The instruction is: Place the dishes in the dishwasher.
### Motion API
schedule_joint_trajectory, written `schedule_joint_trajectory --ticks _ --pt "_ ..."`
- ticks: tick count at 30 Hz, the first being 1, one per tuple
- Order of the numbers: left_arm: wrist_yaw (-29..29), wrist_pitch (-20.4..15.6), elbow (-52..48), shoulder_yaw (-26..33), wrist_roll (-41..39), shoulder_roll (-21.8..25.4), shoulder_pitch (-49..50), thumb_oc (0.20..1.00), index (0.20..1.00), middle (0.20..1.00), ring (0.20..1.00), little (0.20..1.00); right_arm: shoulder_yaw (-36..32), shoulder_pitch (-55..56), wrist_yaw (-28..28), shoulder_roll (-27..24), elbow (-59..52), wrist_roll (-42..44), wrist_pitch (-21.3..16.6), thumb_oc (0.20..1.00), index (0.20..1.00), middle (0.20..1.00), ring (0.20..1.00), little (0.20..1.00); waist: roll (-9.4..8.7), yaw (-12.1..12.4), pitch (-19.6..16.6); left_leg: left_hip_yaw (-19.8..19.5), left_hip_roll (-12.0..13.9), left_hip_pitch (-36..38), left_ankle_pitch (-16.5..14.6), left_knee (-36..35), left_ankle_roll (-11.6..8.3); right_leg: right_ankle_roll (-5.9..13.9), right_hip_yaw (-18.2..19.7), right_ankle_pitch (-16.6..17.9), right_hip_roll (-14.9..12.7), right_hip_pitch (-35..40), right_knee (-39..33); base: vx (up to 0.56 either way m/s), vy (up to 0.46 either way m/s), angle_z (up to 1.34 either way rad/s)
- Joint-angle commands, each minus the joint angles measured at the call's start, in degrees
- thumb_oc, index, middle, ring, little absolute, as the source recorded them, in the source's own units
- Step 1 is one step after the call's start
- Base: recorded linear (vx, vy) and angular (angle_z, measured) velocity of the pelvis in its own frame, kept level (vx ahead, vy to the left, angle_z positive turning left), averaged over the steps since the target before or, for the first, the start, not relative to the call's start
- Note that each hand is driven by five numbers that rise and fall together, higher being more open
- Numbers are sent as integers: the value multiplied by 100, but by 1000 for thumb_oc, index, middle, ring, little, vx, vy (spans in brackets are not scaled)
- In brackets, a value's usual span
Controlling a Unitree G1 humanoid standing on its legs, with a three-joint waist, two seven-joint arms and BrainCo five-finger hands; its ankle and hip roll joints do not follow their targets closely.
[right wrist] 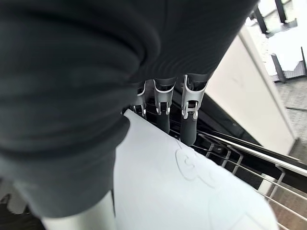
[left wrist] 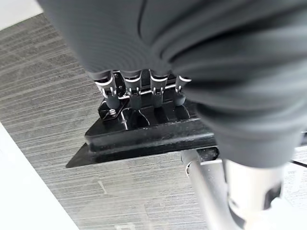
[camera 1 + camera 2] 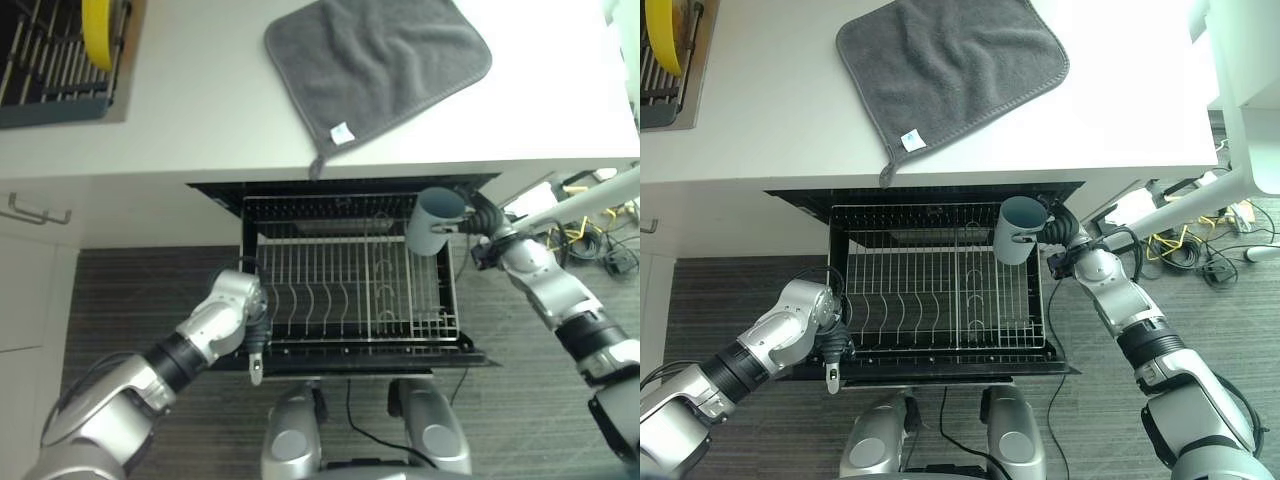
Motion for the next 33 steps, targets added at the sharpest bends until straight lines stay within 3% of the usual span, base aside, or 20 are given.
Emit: schedule_joint_trajectory --ticks 1,10,17,27,28,29,33 --pt "-978 -175 246 -785 -17 284 1162 1000 1000 1000 1000 1000 -13 -616 97 -48 60 20 -169 200 200 200 200 200 -151 211 -15 -342 -115 -660 -413 791 -16 254 -345 -977 -210 260 449 0 0 0" --pt "-228 -373 812 -1140 -74 80 1001 1000 1000 1000 1000 1000 319 -1106 427 251 1678 47 -125 200 200 200 200 200 20 362 123 -453 -131 -869 -401 899 -34 210 -406 -1050 -232 40 608 -6 3 5" --pt "-706 -350 913 -1211 31 -120 601 1000 1000 1000 1000 1000 389 -1416 515 536 2639 -233 -139 200 200 200 200 200 145 381 216 -520 -126 -1052 -407 1039 -34 160 -361 -1121 -237 -210 830 -1 3 4" --pt "-49 -739 1319 -1419 -448 14 271 1000 1000 1000 1000 1000 564 -1570 609 660 3386 -363 -89 203 203 203 203 203 238 363 304 -560 -179 -1211 -411 1083 30 176 -259 -1103 -249 -562 1063 -6 2 1" --pt "-48 -764 1354 -1415 -442 2 248 1000 1000 1000 1000 1000 558 -1574 557 671 3403 -374 -91 558 558 558 558 558 236 366 309 -556 -177 -1210 -410 1085 32 175 -258 -1099 -249 -565 1067 0 0 0" --pt "37 -776 1479 -1423 -418 -47 221 1000 1000 1000 1000 1000 555 -1586 523 714 3449 -266 -62 1000 1000 1000 1000 1000 221 357 310 -563 -179 -1199 -419 1103 41 173 -245 -1101 -238 -579 1105 0 0 0" --pt "243 -746 1662 -1440 -373 -131 182 1000 1000 1000 1000 1000 504 -1556 368 764 3335 -68 -24 1000 1000 1000 1000 1000 195 319 307 -556 -169 -1207 -425 1146 42 162 -225 -1098 -226 -603 1144 0 0 0"
